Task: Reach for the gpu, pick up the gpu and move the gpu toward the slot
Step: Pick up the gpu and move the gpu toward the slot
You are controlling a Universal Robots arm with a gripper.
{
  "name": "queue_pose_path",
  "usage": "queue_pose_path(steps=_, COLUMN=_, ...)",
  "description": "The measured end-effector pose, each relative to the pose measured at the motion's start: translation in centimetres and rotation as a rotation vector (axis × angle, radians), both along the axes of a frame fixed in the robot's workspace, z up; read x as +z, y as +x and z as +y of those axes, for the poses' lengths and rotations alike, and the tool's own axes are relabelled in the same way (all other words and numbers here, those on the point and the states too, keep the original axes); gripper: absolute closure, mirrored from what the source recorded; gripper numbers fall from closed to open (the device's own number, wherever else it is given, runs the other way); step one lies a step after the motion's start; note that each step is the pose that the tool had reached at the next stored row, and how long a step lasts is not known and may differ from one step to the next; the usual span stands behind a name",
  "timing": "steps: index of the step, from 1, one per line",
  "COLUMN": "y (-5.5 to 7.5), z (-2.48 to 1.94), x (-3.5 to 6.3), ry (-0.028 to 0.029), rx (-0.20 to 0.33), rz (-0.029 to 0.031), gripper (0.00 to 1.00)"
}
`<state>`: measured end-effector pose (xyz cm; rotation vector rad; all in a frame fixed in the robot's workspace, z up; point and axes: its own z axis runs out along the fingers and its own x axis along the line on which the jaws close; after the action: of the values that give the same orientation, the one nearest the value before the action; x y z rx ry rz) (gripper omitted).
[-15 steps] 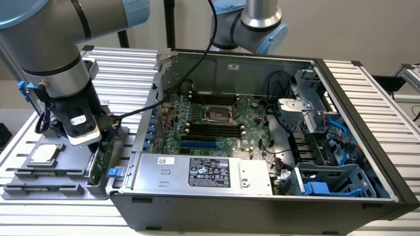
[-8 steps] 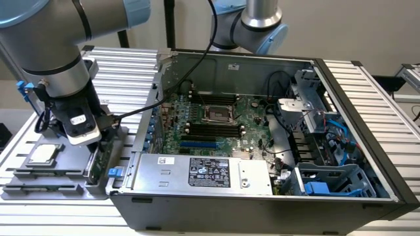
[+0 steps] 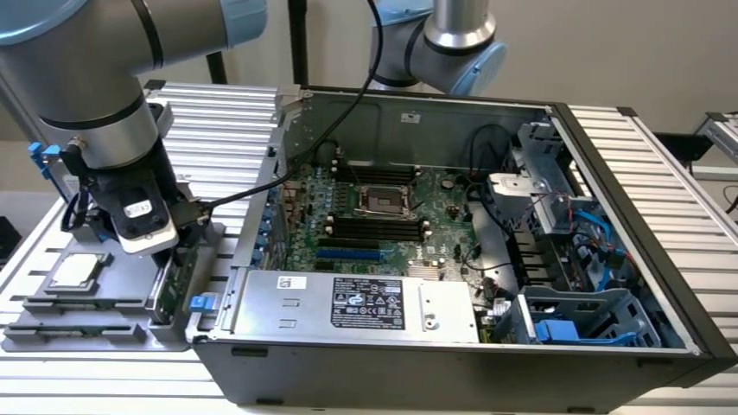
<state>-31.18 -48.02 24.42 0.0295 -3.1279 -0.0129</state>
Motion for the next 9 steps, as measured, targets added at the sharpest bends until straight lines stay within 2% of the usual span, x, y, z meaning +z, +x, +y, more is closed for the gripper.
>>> queue_pose_path(steps=5, y=0.01, z=0.0, x=0.03, ry=-0.0001, rx=0.0, rz=0.0003, gripper=0.74)
queue_pose_path(steps=9, y=0.04, z=0.0, x=0.58, ry=-0.0001, rx=0.0, rz=0.0015, gripper=0.74)
